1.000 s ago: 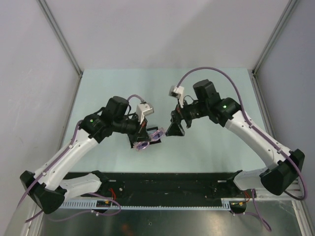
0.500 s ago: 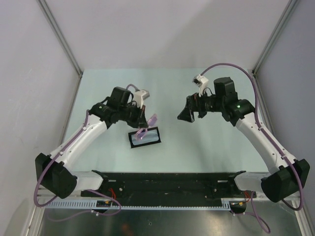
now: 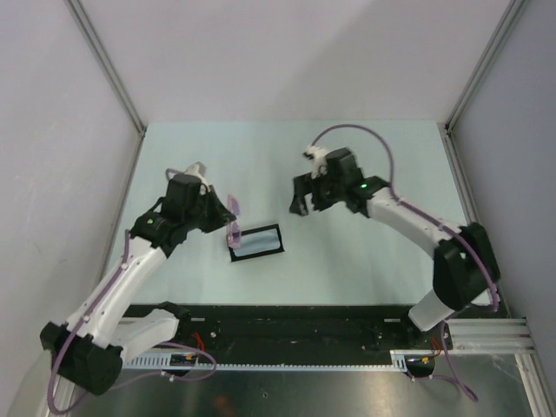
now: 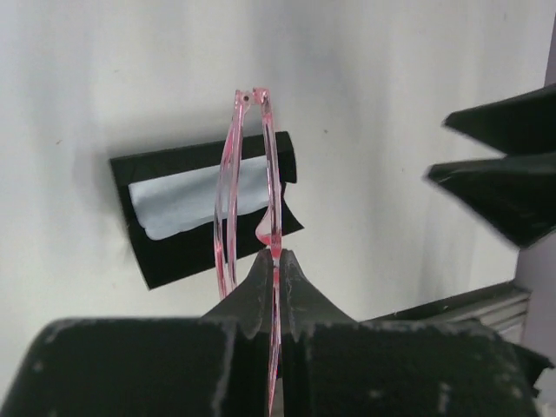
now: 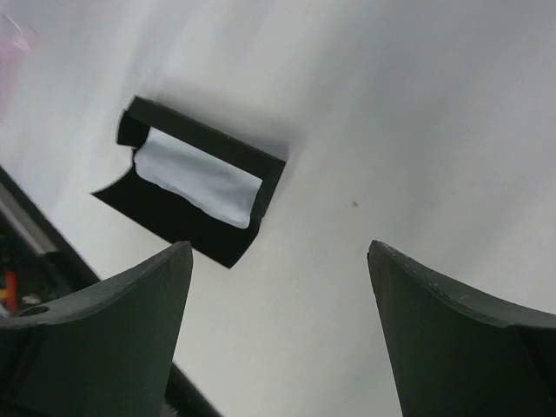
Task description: Organize the sunglasses
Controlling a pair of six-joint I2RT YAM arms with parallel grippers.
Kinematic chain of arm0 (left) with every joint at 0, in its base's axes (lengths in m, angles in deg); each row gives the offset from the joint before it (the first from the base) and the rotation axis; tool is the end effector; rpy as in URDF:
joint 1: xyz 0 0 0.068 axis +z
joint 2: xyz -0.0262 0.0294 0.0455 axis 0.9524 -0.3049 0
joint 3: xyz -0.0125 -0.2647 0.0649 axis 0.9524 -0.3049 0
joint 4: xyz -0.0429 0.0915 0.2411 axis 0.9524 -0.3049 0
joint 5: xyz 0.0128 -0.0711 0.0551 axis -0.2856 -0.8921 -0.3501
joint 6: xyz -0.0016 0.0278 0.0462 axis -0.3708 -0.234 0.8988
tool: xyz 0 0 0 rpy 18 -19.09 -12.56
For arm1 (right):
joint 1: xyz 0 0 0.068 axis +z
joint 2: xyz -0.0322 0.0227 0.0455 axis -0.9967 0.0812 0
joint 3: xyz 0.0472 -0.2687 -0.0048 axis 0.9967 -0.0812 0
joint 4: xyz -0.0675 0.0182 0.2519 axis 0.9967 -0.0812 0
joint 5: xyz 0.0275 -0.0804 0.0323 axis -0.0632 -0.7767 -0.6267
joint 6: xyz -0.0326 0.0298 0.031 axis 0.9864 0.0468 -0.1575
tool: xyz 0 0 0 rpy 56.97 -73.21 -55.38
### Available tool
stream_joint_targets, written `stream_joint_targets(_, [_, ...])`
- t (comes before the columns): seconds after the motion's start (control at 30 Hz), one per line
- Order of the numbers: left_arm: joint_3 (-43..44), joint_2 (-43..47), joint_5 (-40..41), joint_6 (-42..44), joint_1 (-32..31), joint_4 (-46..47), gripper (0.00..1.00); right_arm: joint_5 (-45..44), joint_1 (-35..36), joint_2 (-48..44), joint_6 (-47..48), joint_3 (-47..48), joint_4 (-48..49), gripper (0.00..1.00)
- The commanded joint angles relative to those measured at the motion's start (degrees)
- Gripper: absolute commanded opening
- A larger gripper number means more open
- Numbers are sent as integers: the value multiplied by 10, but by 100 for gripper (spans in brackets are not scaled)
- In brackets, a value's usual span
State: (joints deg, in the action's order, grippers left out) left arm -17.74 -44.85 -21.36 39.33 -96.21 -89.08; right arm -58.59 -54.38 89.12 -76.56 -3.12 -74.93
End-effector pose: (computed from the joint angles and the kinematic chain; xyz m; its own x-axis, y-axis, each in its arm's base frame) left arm 0.1950 -0.0901 0.3132 -0.7597 -0.3550 -0.5448 -0.0236 0.8523 -0.5225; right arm 0.2911 0.1886 0.2881 -0.6660 -0.1759 -0.7249 -0.5879 0.7218 0.3651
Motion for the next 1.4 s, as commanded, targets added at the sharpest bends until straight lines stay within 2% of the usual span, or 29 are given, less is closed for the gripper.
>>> stream_joint_targets(0.0, [-33,60,25,-68,64,15,0,-98,83,59,112,0,94,87])
stream_joint_targets(0.13, [-64,103,6,-71,116,3,0,-105,115,104,180,1,208,88])
stream_joint_targets(0.27, [-66,105,-2,-50,159,-9,0,-50,124,141,228,33,229,89])
stream_joint_targets(0.37, [-63,106,-4,-37,176,-9,0,-26,145,182,306,72,193,88])
stream_joint_targets(0.5, [-50,95,-13,-16,196,-12,0,22,165,250,393,148,57,89])
stream_joint_targets(0.57, [-47,88,-25,-6,205,-11,0,46,170,278,433,216,-1,89])
stream_joint_targets(0.7, [-38,75,-35,5,216,-10,0,69,178,334,447,294,-87,87])
stream_joint_targets(0.9, [-37,66,-46,18,226,-11,0,73,188,383,465,354,-147,84])
stream_joint_targets(1.27, [-32,45,-59,35,238,-8,0,30,189,410,452,360,-105,73])
stream_joint_targets(1.37, [-29,43,-60,37,238,-10,0,18,188,414,448,361,-96,67])
